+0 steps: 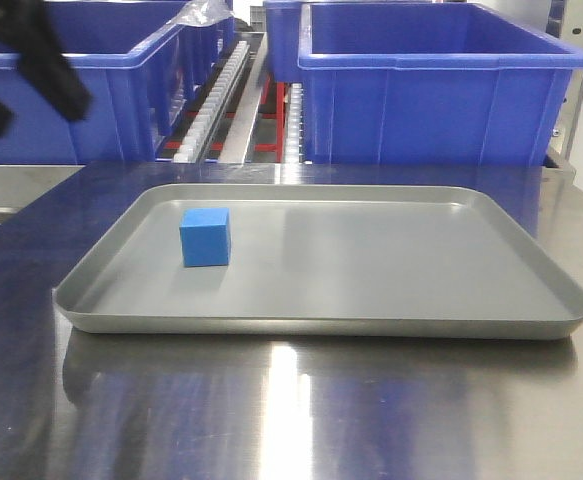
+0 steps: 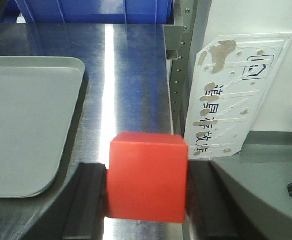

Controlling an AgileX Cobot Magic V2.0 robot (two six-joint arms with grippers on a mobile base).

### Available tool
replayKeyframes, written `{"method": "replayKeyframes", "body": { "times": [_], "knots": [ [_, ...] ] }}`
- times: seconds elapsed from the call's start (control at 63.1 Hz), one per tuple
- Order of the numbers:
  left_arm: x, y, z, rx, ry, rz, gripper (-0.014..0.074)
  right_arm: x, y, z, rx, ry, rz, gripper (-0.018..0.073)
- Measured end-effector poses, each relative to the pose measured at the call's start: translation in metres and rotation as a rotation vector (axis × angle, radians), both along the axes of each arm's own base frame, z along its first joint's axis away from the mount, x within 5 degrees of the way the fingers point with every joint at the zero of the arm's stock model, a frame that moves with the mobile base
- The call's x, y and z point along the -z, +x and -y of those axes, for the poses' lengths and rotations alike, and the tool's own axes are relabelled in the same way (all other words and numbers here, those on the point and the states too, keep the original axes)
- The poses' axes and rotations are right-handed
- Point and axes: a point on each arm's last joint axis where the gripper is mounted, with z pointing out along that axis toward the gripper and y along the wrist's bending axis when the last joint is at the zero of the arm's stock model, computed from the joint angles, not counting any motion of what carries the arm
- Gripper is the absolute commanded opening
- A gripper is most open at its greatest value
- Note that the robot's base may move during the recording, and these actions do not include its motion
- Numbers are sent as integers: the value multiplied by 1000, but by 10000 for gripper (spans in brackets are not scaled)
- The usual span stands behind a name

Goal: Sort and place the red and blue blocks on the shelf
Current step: 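Lower the open left gripper over the blue cube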

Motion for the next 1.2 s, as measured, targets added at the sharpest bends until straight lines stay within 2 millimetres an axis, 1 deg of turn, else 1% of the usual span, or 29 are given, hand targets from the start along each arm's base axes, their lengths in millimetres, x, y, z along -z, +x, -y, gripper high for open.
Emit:
{"method": "replayKeyframes", "body": {
  "times": [0.143,0.317,0.586,0.792,0.919,0.966,1.109,1.204],
  "knots": [
    [8,12,25,58,9,-30,501,0,0,0,2,0,0,60],
    [15,24,50,71,-10,-53,501,0,0,0,2,0,0,60],
    [28,39,76,67,41,-66,501,0,0,0,2,0,0,60],
    [37,44,88,49,97,-65,501,0,0,0,2,0,0,60],
    [44,49,91,40,111,-77,501,0,0,0,2,0,0,60],
    [50,50,93,42,121,-88,501,0,0,0,2,0,0,60],
    [61,51,98,42,135,-116,501,0,0,0,2,0,0,60],
    [65,52,100,30,132,-126,501,0,0,0,2,0,0,60]
  ]
}}
